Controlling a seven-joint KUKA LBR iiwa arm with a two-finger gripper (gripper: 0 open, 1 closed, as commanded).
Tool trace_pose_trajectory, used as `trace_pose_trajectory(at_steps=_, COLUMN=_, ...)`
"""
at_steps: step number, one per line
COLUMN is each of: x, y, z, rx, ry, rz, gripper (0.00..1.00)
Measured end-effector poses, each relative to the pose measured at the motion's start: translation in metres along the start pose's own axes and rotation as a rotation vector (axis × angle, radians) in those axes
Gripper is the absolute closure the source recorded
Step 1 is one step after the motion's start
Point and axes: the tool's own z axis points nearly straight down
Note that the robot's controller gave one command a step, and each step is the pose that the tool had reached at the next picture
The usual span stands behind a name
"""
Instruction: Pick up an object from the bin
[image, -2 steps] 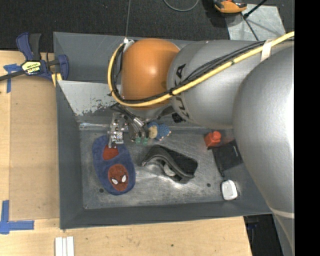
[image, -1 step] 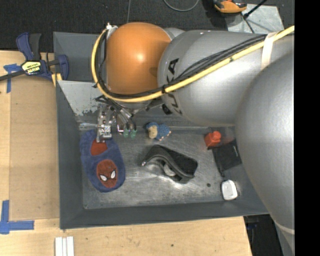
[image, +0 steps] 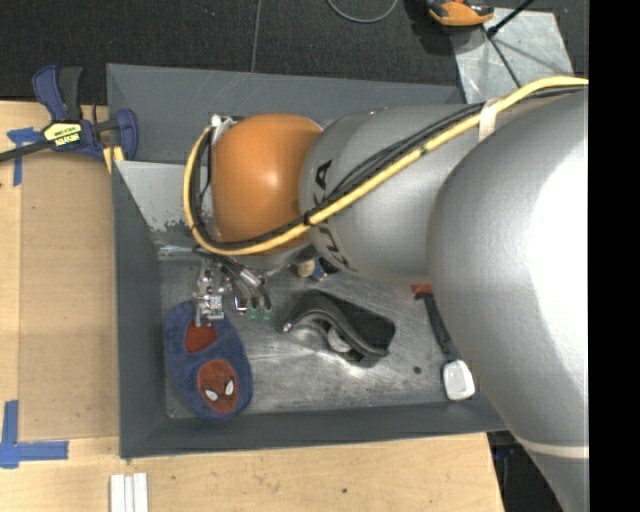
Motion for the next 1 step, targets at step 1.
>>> trace_pose_trajectory(at_steps=1, x=0.0573, y=0.0073, z=-0.0815, rx=-0.008, ry=-0.016, rz=-0.019, gripper=1.00)
